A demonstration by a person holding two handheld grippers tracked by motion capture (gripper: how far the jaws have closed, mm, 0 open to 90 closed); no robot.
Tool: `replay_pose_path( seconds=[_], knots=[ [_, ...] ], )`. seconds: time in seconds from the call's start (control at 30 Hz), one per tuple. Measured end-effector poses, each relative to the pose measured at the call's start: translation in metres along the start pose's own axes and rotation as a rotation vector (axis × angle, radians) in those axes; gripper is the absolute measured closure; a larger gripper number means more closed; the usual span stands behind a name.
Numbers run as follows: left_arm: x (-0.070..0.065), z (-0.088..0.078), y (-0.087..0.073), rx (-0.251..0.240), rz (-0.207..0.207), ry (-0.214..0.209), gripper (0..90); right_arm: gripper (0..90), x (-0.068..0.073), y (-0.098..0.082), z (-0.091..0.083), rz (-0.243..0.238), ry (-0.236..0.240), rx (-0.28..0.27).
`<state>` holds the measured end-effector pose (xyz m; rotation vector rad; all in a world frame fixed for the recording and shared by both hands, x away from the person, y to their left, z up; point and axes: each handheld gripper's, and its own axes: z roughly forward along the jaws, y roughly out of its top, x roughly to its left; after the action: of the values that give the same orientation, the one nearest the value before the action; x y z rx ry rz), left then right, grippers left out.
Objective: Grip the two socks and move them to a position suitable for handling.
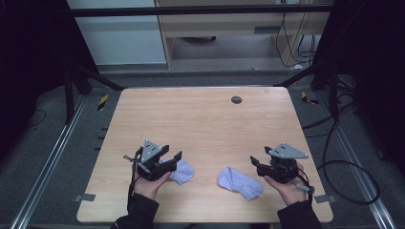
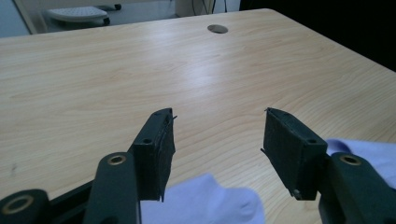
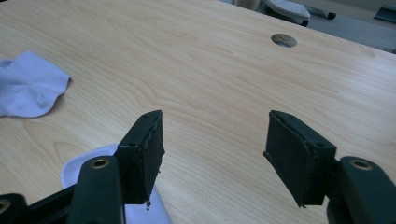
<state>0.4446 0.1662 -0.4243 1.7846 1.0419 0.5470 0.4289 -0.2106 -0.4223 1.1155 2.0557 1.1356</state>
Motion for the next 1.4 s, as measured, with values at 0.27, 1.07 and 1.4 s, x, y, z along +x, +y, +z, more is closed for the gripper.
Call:
replay_pose_path(
  seconds=[0.27,1.07,1.4],
  knots=[
    [-0.027,0.018,0.006,0.009,0.026,-0.043,45.9,47.7,0.001,-0.004,-0.004,-0.009,0.024,0.016],
    [-0.083,0.057,-0.022,0.154,0.071,-0.131,56.5,66.4,0.027,-0.043,-0.005,-0.053,0.135,0.114],
    [-0.097,0.074,-0.037,0.214,0.088,-0.140,58.4,66.7,0.036,-0.059,-0.003,-0.075,0.187,0.162]
  ],
)
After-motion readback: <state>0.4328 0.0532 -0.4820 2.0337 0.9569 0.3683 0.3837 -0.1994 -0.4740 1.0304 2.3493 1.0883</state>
